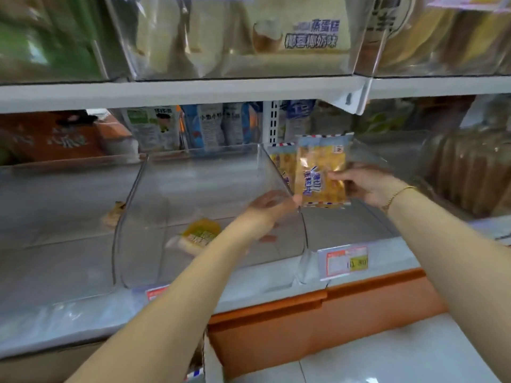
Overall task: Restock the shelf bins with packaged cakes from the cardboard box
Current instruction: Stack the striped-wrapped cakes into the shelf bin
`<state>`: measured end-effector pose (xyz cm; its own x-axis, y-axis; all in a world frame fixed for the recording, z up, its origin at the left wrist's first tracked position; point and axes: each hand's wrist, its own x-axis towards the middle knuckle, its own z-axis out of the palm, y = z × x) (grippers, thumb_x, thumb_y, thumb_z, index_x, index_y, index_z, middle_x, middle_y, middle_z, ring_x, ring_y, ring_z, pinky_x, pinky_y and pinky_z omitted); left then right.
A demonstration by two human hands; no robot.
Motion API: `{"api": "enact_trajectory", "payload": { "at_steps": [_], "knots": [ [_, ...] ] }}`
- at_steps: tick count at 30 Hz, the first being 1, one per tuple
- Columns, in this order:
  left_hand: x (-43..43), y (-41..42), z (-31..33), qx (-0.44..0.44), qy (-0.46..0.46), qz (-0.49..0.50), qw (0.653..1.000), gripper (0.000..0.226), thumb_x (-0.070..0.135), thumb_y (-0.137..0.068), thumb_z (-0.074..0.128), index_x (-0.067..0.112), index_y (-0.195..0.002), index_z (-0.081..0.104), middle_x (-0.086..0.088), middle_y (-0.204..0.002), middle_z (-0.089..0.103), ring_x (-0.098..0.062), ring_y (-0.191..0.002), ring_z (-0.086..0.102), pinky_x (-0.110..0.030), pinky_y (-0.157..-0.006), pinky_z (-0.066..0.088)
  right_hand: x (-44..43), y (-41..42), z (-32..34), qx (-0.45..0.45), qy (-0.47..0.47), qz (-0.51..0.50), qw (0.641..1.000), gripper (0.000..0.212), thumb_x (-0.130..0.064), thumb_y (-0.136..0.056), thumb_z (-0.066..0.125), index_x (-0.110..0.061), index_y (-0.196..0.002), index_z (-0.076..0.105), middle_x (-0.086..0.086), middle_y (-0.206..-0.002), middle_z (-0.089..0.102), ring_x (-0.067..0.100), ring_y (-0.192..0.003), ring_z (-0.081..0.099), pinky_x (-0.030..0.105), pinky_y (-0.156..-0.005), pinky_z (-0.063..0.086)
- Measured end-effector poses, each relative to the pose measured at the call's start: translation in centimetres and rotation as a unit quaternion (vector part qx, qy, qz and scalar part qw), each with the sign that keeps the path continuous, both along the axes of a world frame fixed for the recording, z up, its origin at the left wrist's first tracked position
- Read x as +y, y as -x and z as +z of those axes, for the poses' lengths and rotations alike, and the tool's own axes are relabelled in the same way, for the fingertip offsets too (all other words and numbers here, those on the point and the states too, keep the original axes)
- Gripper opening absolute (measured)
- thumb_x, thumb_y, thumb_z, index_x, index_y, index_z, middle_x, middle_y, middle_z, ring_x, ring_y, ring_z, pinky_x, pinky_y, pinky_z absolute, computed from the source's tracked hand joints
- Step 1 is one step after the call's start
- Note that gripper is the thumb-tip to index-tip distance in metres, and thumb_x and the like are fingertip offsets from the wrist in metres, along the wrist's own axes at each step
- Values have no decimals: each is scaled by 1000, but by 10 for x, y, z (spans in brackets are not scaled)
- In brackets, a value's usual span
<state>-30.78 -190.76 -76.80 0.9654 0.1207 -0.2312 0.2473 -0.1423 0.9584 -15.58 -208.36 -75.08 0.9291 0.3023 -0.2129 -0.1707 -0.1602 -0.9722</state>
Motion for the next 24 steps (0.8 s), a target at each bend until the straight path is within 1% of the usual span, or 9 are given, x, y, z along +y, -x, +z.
{"api": "enact_trajectory", "payload": {
  "at_steps": [2, 3, 6, 8, 10, 12, 16, 20, 24],
  "knots": [
    [4, -7, -7, 7, 6, -6, 1000, 49, 57, -82, 63, 40, -125, 47, 8, -129, 50, -22, -117, 54, -39, -93, 51, 18, -19, -13, -27, 12, 19, 999, 16, 2, -86, 64, -11, -95, 62, 6, -97, 67, 9, -64, 69, 22, -56, 57],
    [6, -10, -11, 8, 12, 0, 1000, 68, 57, -80, 64, 35, -139, 39, 8, -134, 49, -22, -118, 54, -37, -91, 52, 26, -27, -20, -36, 12, 31, 999, 19, 4, -85, 63, -7, -100, 63, 6, -97, 66, 8, -62, 69, 22, -56, 58],
    [5, -15, -18, -1, 26, 18, 1000, 90, 60, -75, 70, 32, -149, 28, 8, -141, 48, -21, -117, 55, -34, -88, 52, 43, -43, -36, -43, 12, 47, 998, 38, 6, -82, 67, 2, -118, 59, 11, -101, 68, 17, -78, 70, 36, -81, 58],
    [6, -15, -19, 2, 39, 26, 999, 90, 59, -73, 71, 33, -148, 31, 7, -143, 48, -21, -118, 56, -35, -91, 51, 50, -51, -43, -90, 79, 36, 992, 41, -2, -78, 75, 0, -116, 62, 10, -103, 67, 20, -87, 65, 32, -83, 55],
    [6, -15, -18, 0, 36, 26, 999, 77, 57, -77, 68, 34, -143, 37, 8, -142, 49, -21, -119, 55, -35, -93, 51, 53, -56, -50, -132, 186, 23, 973, 44, -18, -72, 84, -5, -109, 65, 7, -101, 67, 20, -90, 63, 31, -81, 53],
    [5, -13, -16, -6, 34, 28, 999, 72, 55, -79, 66, 34, -142, 38, 8, -141, 49, -21, -120, 55, -35, -94, 50, 53, -56, -54, -94, 232, 17, 968, 45, -25, -70, 85, -3, -105, 67, 10, -102, 69, 25, -94, 66, 36, -85, 55],
    [3, -13, -14, 1, 19, 37, 999, 81, 56, -78, 67, 34, -148, 31, 7, -142, 48, -21, -119, 55, -36, -95, 50, 54, -44, -48, 11, 120, 58, 991, 46, -12, -78, 78, -3, -120, 60, 10, -116, 66, 23, -109, 62, 32, -87, 52],
    [2, -13, -14, 7, 9, 41, 999, 84, 59, -75, 68, 36, -147, 32, 7, -143, 48, -21, -117, 56, -39, -97, 50, 54, -32, -40, 18, 92, 94, 991, 35, -28, -85, 72, -14, -114, 57, -3, -98, 60, 16, -101, 51, 37, -102, 44],
    [0, -10, -11, 16, 7, 50, 999, 78, 57, -78, 67, 34, -145, 35, 6, -142, 49, -22, -118, 56, -40, -100, 48, 57, -20, -29, -12, 121, 107, 987, 45, -36, -88, 67, -14, -126, 55, -3, -119, 55, 21, -119, 50, 42, -105, 42]
  ]
}}
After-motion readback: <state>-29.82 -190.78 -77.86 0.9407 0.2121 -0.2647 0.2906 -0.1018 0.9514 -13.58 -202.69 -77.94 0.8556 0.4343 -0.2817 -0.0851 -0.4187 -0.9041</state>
